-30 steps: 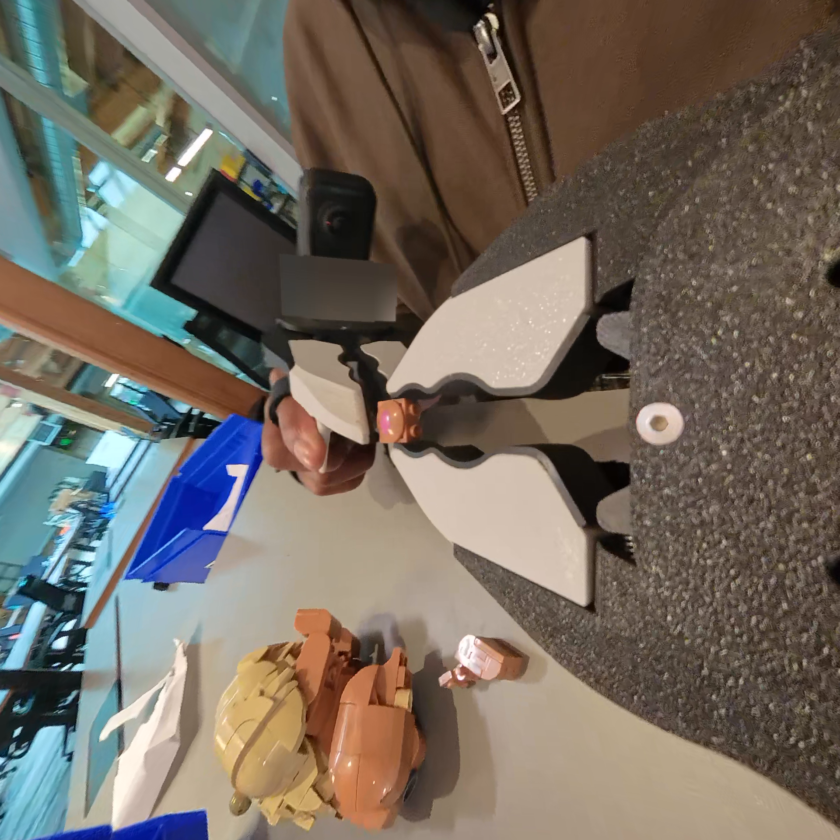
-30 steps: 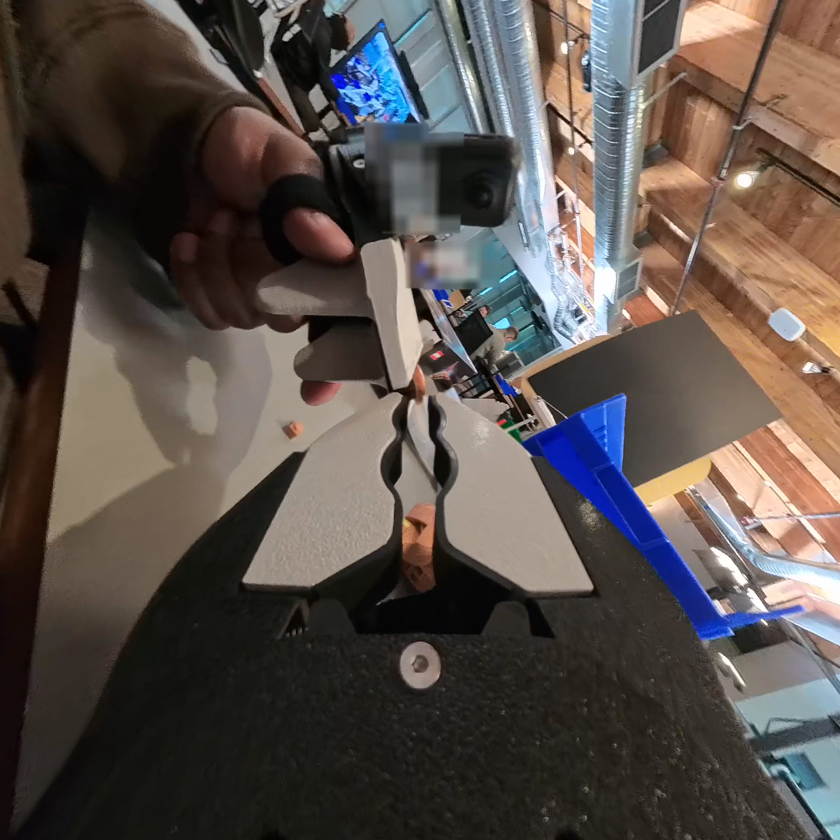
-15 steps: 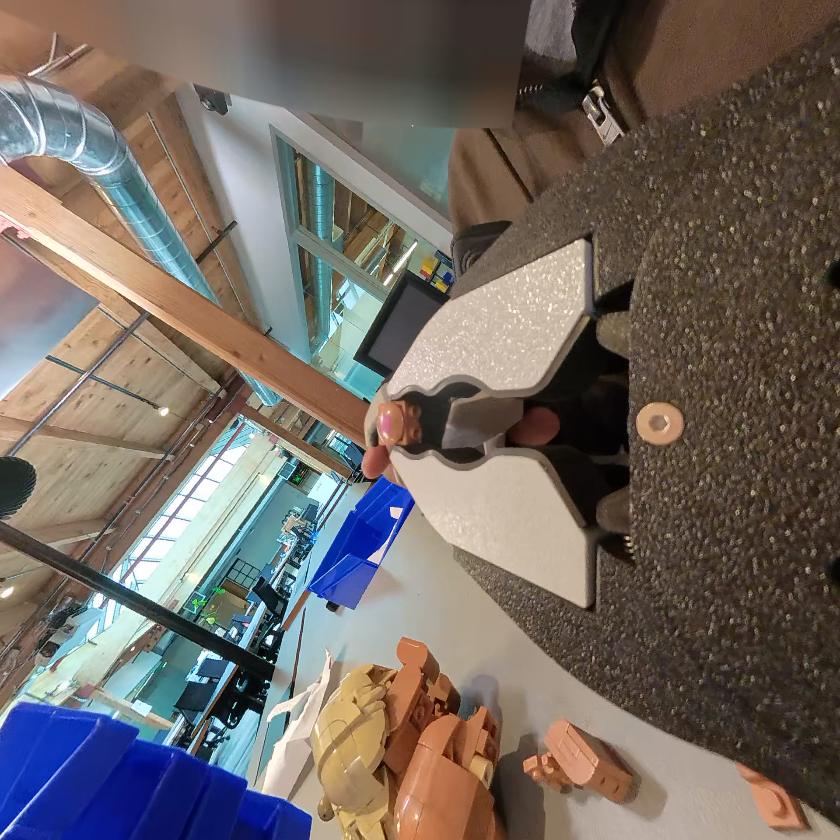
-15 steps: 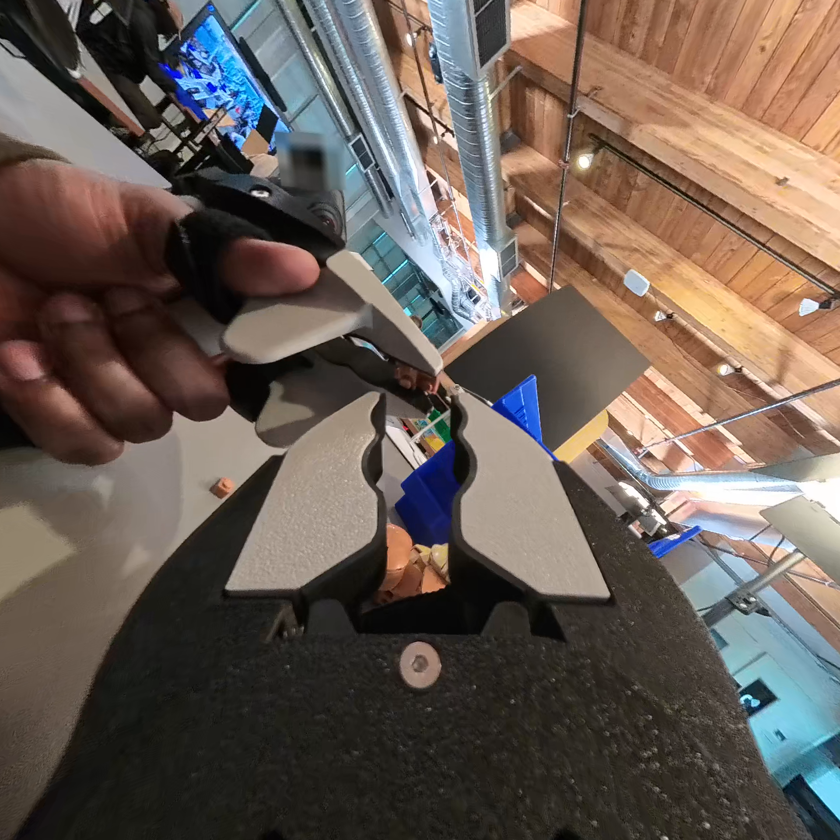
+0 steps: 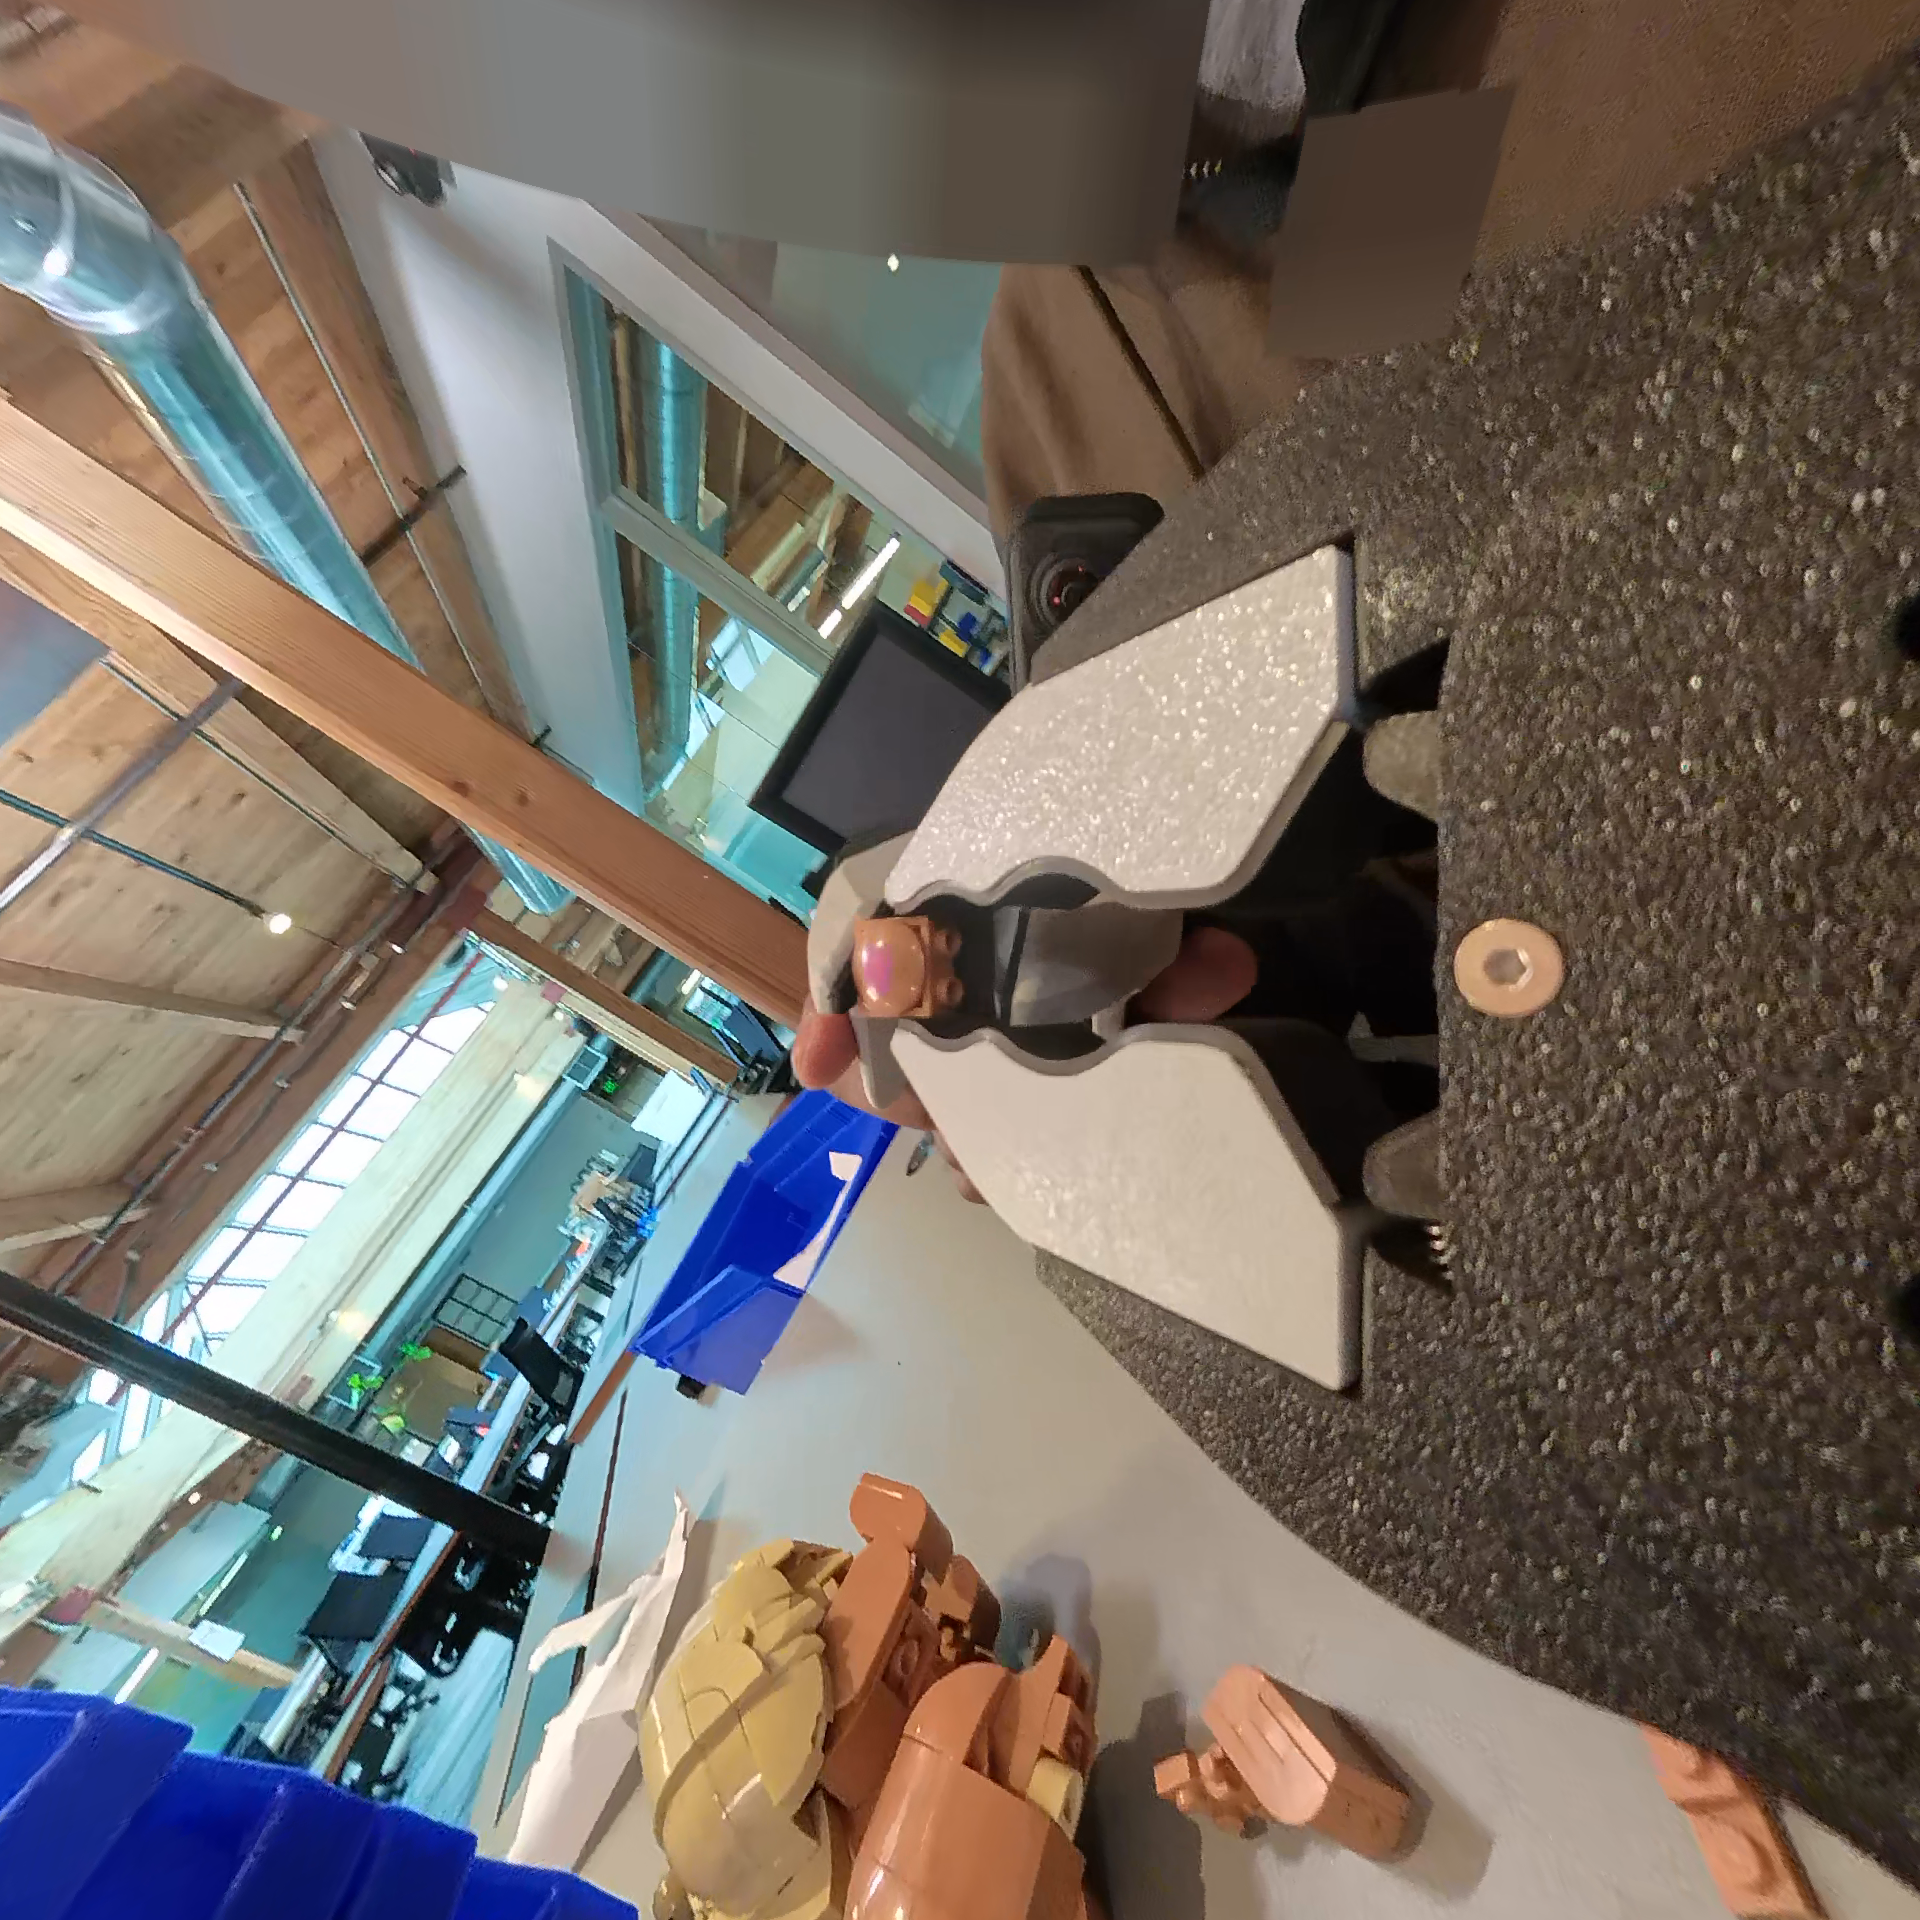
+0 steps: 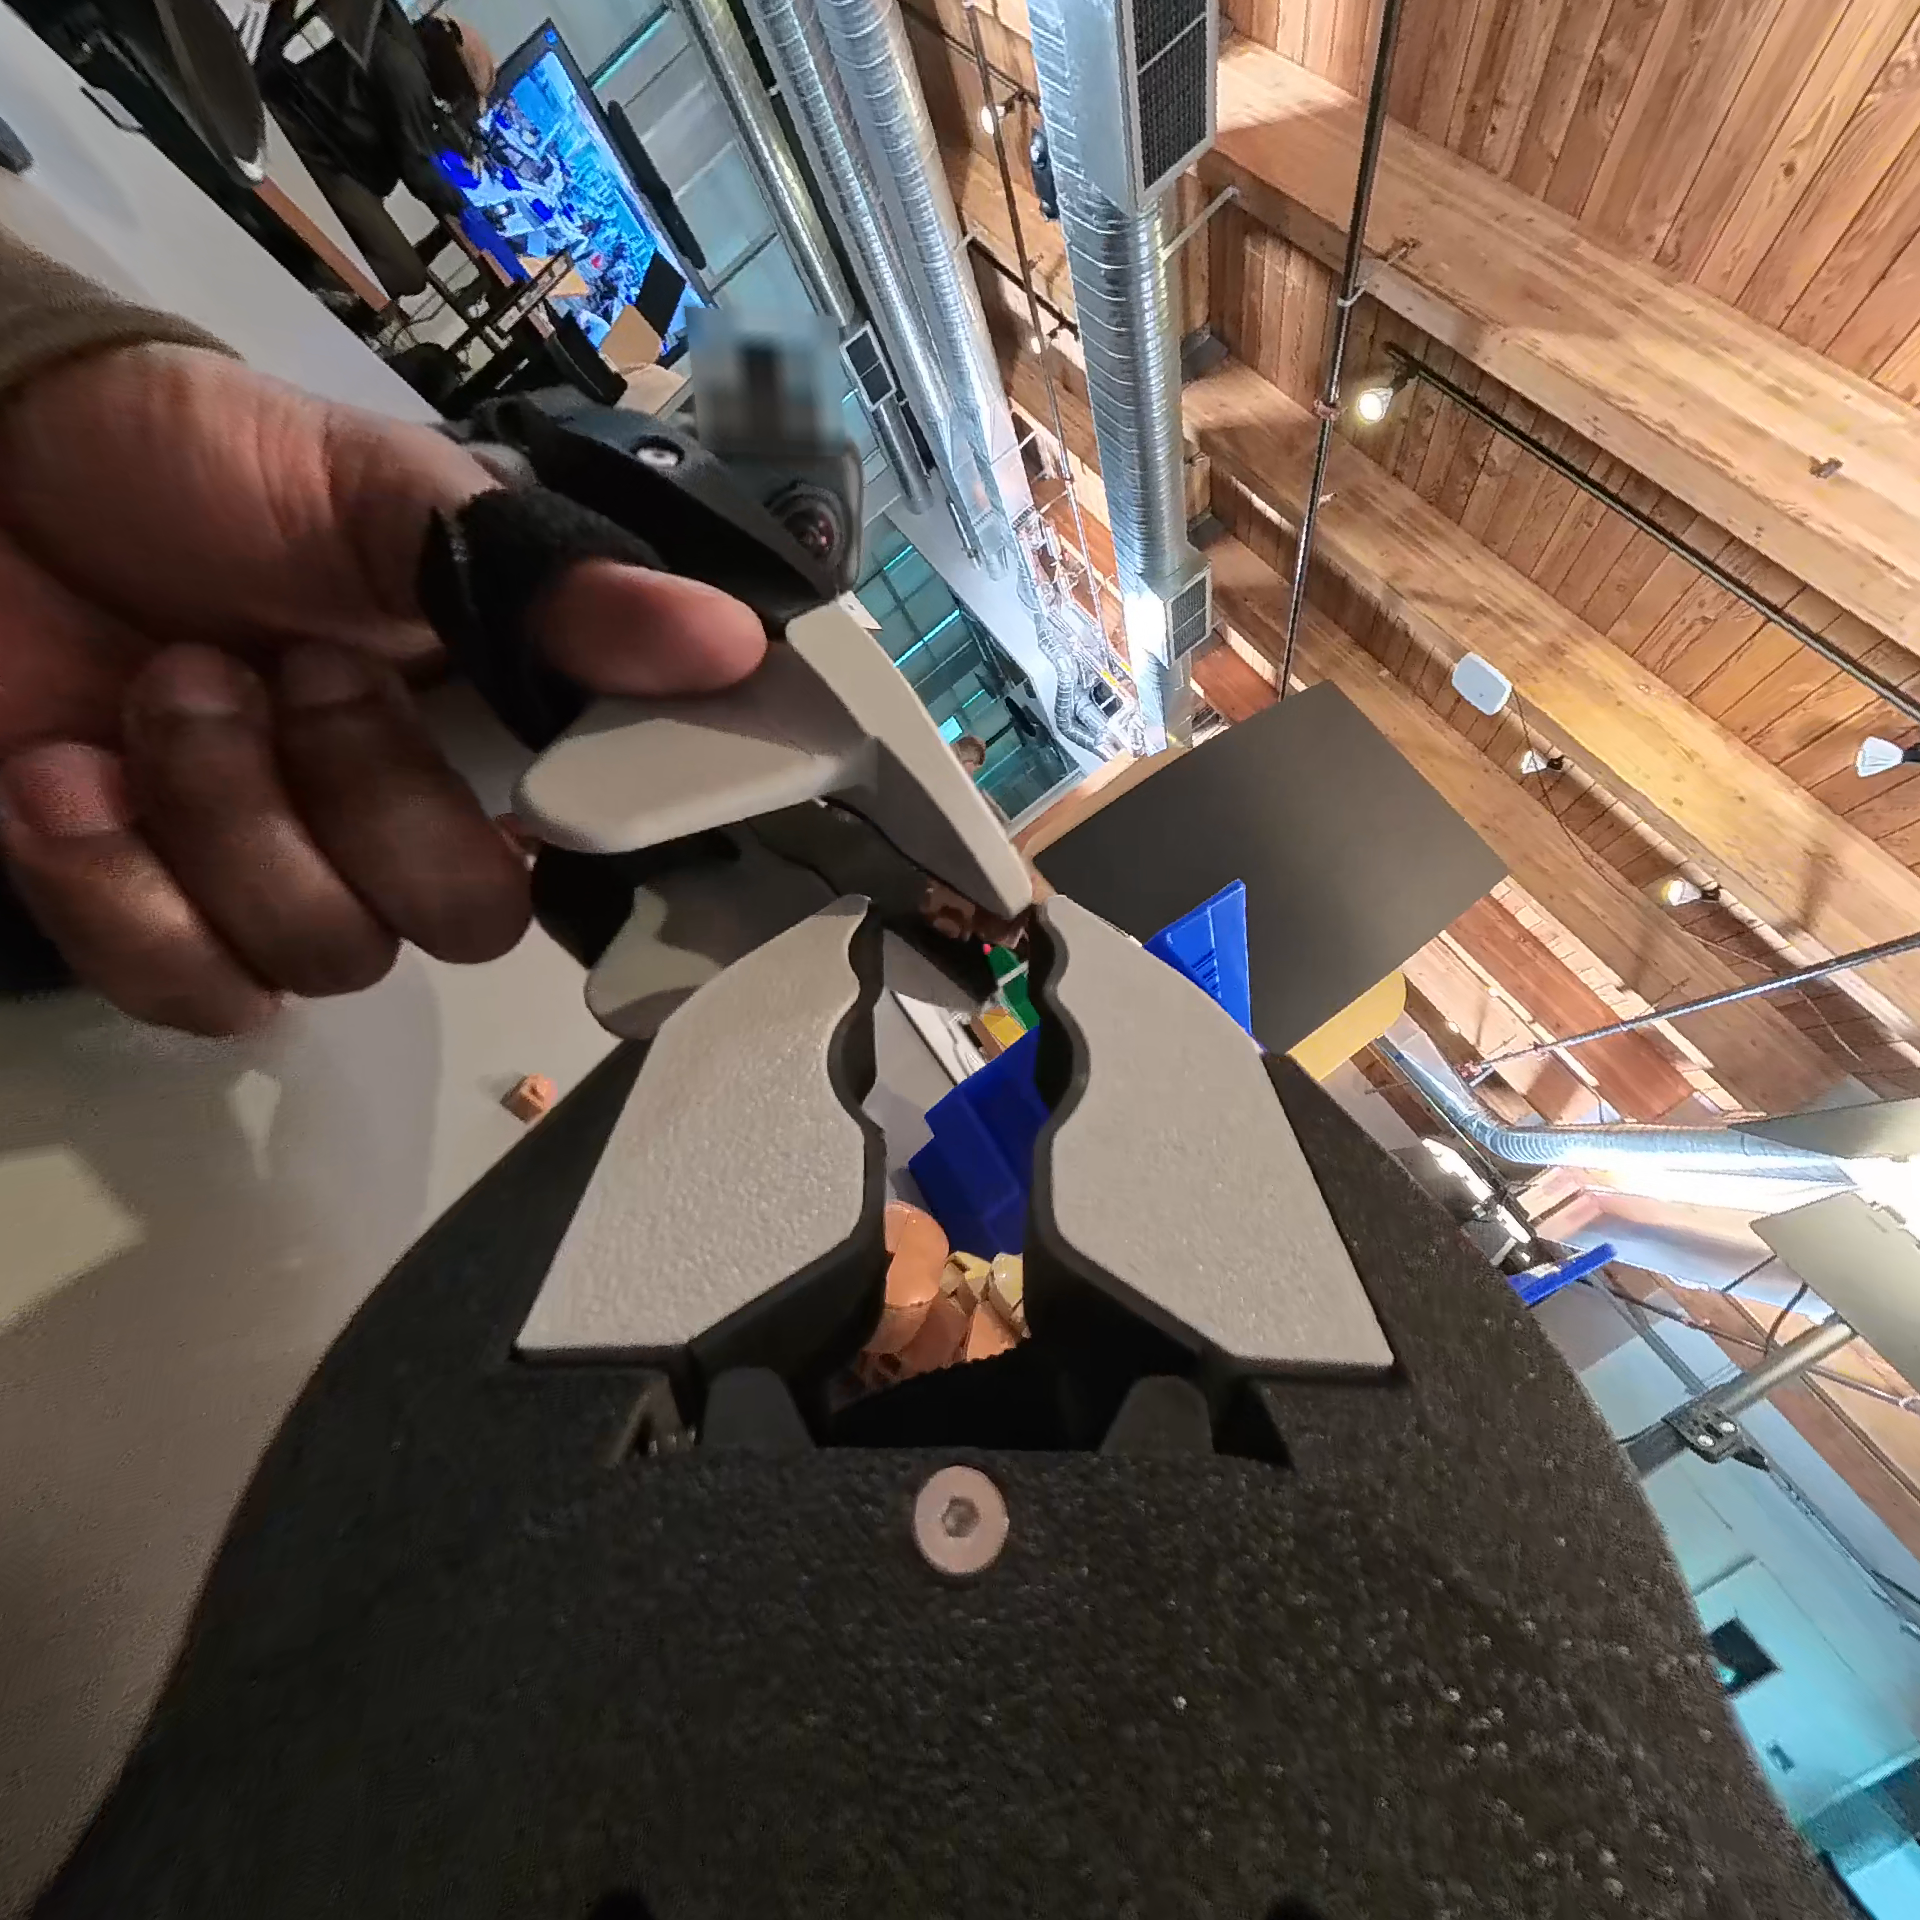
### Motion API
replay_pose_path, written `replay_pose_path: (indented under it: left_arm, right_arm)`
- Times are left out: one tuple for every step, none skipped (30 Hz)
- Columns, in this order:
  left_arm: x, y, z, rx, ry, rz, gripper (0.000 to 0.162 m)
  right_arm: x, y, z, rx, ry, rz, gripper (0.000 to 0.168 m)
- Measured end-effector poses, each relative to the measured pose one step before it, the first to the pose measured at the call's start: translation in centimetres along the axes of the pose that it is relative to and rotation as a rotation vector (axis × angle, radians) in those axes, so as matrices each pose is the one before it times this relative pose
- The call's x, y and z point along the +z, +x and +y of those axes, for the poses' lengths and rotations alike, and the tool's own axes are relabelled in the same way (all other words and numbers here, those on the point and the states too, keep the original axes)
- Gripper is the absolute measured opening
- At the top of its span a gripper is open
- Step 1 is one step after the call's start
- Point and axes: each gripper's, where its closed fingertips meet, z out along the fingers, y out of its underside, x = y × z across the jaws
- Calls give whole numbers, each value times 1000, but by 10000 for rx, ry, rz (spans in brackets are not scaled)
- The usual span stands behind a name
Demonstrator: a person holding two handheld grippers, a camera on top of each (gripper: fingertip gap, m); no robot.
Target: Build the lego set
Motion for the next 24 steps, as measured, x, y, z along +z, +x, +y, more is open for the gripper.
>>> replay_pose_path:
  left_arm:
    - [-20, -127, 196, 137, -202, -166, 17]
    - [-26, -101, 169, 155, -183, -159, 17]
    - [-45, -106, 164, 140, -181, -168, 17]
    - [-43, -94, 165, 120, -184, -152, 17]
    - [-53, -56, 172, 106, -193, -131, 17]
    - [-53, -92, 190, 76, -226, -158, 17]
    - [-81, -109, 159, 85, -223, -173, 17]
    - [-80, -100, 173, 126, -238, -167, 17]
    - [-81, -79, 175, 158, -240, -169, 17]
    - [-51, -94, 189, 156, -244, -183, 17]
    - [-52, -185, 161, 152, -225, -246, 17]
    - [-66, -165, 171, 221, -213, -209, 18]
    - [-58, -39, 99, 186, -147, -122, 18]
    - [-69, 28, 69, 160, -92, -45, 19]
    - [-58, 80, 27, 112, -54, 12, 20]
    - [-69, 102, -19, 68, -31, 54, 22]
    - [-78, 98, -33, 37, -21, 75, 24]
    - [-126, 44, -85, 33, 11, 59, 26]
    - [-167, -8, -206, 46, 79, 18, 27]
    - [-202, -83, -220, 43, 87, -34, 27]
    - [-175, -172, -150, 32, 10, -84, 28]
    - [-145, -202, -63, 43, -57, -107, 28]
    - [-99, -178, 11, 44, -95, -82, 28]
    - [-64, -59, 70, 25, -128, 5, 28]
  right_arm:
    - [-32, -108, 34, -81, -9, -48, 26]
    - [-9, -79, 40, -98, -25, -20, 27]
    - [-8, -83, 40, -106, -21, -21, 28]
    - [4, -121, 17, -91, -4, -42, 28]
    - [9, -153, -14, -78, 13, -66, 28]
    - [10, -185, 21, -86, -13, -83, 27]
    - [16, -137, 67, -71, -24, -62, 27]
    - [6, -131, 36, -32, -3, -86, 26]
    - [-7, -140, 20, -6, 3, -96, 26]
    - [-16, -135, 19, -2, 3, -101, 25]
    - [-31, -91, 35, 3, 1, -73, 21]
    - [-54, 54, 93, 22, -22, -1, 17]
    - [-45, -72, 82, 67, -5, -117, 17]
    - [-53, -34, 39, 139, 30, -102, 17]
    - [-46, 6, 15, 162, 40, -83, 17]
    - [-38, 21, 29, 152, 19, -68, 17]
    - [-31, 25, 74, 171, -3, -82, 17]
    - [-27, 28, 79, 236, 3, -92, 17]
    - [-34, 14, 80, 269, 9, -117, 17]
    - [-35, -14, 28, 242, 35, -121, 17]
    - [-33, -39, -7, 186, 36, -114, 18]
    - [-31, 7, -23, 111, 35, -49, 17]
    - [-10, 19, -17, 46, 12, -13, 17]
    - [15, -41, 15, -9, -12, -22, 17]
